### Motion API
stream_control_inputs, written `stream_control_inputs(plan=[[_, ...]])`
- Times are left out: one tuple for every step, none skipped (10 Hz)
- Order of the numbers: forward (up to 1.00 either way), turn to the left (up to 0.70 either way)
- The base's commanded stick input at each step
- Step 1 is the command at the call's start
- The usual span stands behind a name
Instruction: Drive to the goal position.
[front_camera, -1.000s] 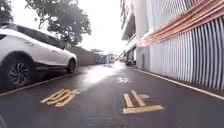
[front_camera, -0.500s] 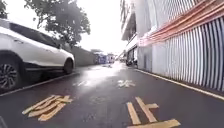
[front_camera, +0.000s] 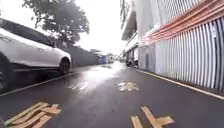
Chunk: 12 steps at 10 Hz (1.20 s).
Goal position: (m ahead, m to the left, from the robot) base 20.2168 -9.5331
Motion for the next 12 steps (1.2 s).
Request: stream_control_inputs(plan=[[0.7,0.0],[0.7,0.0],[0.7,0.0],[0.7,0.0],[0.7,0.0],[0.7,0.0],[0.7,0.0],[0.7,0.0],[0.7,0.0],[0.7,0.0],[0.7,0.0],[0.7,0.0]])
